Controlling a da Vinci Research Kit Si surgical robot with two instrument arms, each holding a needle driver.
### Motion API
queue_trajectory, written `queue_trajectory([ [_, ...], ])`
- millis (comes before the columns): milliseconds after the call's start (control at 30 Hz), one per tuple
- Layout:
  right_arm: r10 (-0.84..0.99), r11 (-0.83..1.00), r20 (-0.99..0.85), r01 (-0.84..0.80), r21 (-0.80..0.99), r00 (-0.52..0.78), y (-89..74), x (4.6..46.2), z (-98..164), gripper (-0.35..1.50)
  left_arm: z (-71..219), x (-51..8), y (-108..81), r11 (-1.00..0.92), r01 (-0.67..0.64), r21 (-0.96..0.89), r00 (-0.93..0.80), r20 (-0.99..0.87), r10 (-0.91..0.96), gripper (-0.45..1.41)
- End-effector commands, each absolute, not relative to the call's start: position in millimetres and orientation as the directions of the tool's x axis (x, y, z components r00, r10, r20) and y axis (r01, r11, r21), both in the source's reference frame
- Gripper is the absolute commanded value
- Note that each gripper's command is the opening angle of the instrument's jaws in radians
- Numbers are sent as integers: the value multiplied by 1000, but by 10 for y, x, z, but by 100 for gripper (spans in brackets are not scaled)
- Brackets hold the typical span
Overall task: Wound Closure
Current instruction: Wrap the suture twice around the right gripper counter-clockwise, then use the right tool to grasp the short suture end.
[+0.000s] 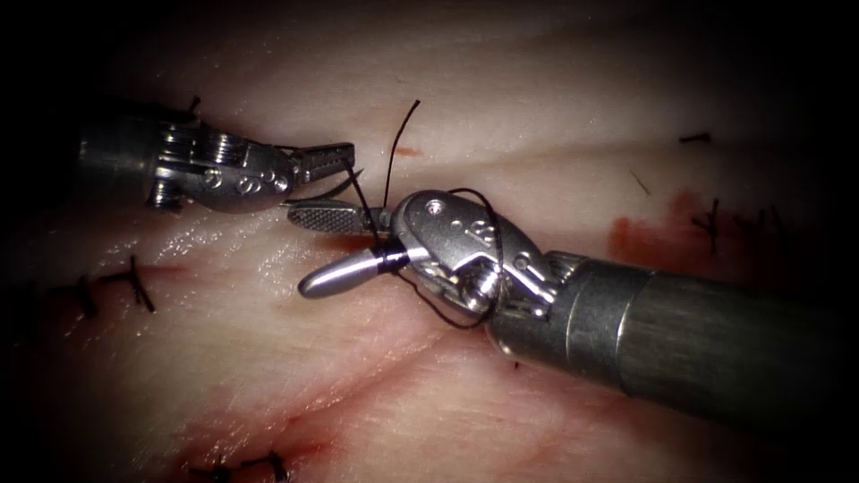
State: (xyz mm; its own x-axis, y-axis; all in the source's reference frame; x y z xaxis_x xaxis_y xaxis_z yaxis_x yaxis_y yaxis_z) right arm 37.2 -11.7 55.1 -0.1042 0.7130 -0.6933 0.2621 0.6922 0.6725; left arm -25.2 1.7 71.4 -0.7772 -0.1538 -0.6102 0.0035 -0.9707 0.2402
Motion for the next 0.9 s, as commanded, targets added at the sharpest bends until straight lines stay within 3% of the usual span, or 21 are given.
queue_trajectory([
  [33, 716, 691, -686, 266, 672, -128, -108, 384, 545, 96, 720, -258, 19, -971, 5, 240, -780, -607, -154, -45],
  [133, 724, 690, -666, 213, 692, -180, -97, 384, 538, 114, 724, -258, 6, -974, -6, 228, -784, -605, -137, -45],
  [267, 665, 740, -716, 54, 671, -214, -79, 376, 539, 118, 718, -259, -9, -974, -2, 226, -786, -602, -138, -45],
  [400, 593, 788, -795, -115, 605, -125, -69, 367, 550, 113, 707, -260, -23, -975, -3, 224, -787, -602, -136, -45],
  [667, 567, 767, -820, -312, 561, -81, -60, 347, 583, 93, 693, -263, -47, -976, 0, 220, -789, -600, -135, -45],
  [900, 601, 740, -799, -372, 560, -6, -73, 343, 630, 93, 682, -263, -63, -977, 7, 212, -792, -595, -135, -45],
])
